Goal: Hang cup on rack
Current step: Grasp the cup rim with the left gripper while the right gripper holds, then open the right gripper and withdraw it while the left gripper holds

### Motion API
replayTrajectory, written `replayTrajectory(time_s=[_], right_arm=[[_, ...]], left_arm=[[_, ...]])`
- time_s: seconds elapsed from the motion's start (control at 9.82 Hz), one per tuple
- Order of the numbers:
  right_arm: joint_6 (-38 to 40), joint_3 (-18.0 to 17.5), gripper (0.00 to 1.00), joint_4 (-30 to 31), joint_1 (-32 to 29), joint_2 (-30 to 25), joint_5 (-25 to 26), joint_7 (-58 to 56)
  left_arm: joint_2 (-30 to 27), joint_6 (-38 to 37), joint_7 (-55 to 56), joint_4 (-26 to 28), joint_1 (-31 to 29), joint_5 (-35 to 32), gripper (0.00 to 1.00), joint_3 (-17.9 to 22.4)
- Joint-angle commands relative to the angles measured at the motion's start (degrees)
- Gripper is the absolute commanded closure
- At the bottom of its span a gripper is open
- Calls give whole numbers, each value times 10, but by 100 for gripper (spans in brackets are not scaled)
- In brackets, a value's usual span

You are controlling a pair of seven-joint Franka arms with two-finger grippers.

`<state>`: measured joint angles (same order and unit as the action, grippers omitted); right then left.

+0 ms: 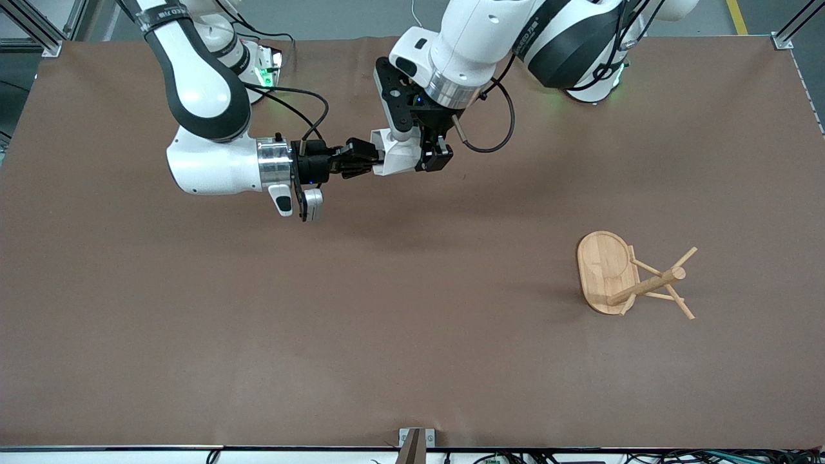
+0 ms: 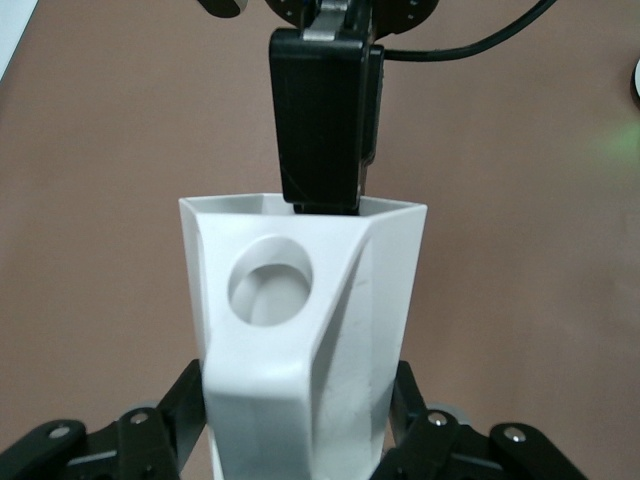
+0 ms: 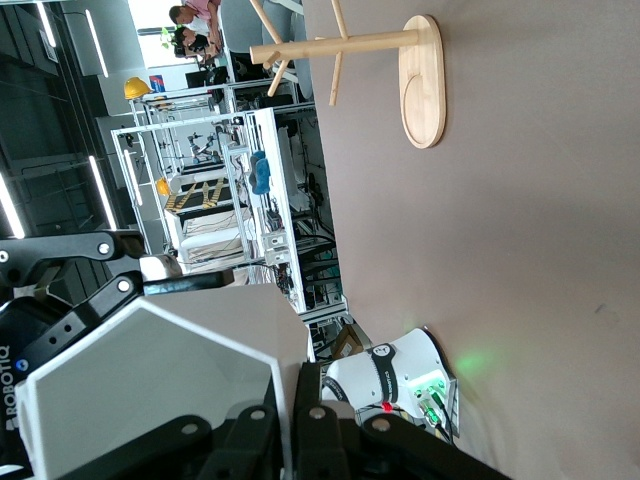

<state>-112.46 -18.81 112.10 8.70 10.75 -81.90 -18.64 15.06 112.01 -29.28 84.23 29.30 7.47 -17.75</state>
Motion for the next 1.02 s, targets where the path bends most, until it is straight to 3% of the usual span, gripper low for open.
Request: replayTrajectory(time_s=[0.0, 0.1, 0.2, 0.41, 0.61, 0.81, 0.92], right_arm=[[1, -1, 1, 11, 3, -33, -12, 37], [-11, 1, 0, 13, -3, -44, -5, 38], [-11, 6, 0, 11, -16, -49, 42, 51], [-12, 34, 0, -5, -29, -49, 194, 117], [-4, 75, 0, -55, -30, -50, 412, 265], [-4, 88, 0, -65, -35, -67, 653, 419], [-3, 117, 0, -65, -39, -76, 703, 438]], left_arm=[[16, 2, -3, 7, 1, -5, 100, 0], [16, 2, -3, 7, 1, -5, 100, 0], [15, 2, -3, 7, 1, -5, 100, 0], [15, 2, -2, 6, 1, -5, 100, 0], [16, 2, 18, 6, 0, -5, 100, 1], [17, 2, 116, 7, -3, -14, 99, 6], [17, 2, 190, 7, -3, -38, 99, 8]])
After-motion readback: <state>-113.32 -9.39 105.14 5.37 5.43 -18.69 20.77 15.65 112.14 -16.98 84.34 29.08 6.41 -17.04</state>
